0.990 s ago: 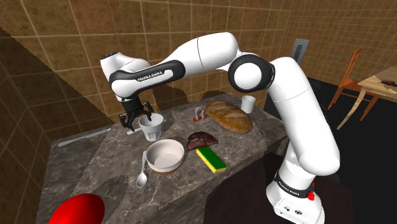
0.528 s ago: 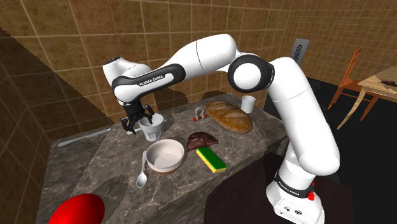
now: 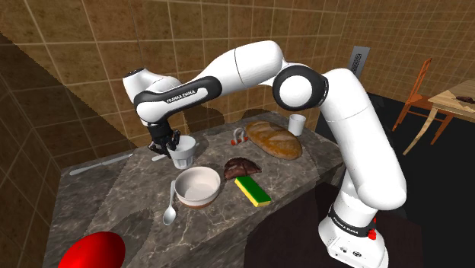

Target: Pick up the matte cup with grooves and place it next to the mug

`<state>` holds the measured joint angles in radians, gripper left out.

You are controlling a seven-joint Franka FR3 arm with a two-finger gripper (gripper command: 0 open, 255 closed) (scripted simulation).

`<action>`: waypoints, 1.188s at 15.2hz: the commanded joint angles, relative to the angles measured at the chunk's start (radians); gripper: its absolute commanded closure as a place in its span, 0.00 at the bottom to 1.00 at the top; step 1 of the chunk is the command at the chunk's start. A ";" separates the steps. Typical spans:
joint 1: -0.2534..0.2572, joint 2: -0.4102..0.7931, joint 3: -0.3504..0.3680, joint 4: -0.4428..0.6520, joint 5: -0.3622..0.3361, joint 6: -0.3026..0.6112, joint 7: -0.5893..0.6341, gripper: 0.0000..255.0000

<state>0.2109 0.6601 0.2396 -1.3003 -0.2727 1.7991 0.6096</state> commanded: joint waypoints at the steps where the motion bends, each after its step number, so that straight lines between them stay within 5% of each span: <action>1: 0.000 0.000 0.000 0.000 0.000 0.000 0.000 1.00; 18: 0.009 -0.027 0.005 0.117 0.011 -0.141 -0.023 1.00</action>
<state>0.2182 0.6348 0.2438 -1.1937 -0.2624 1.6697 0.5875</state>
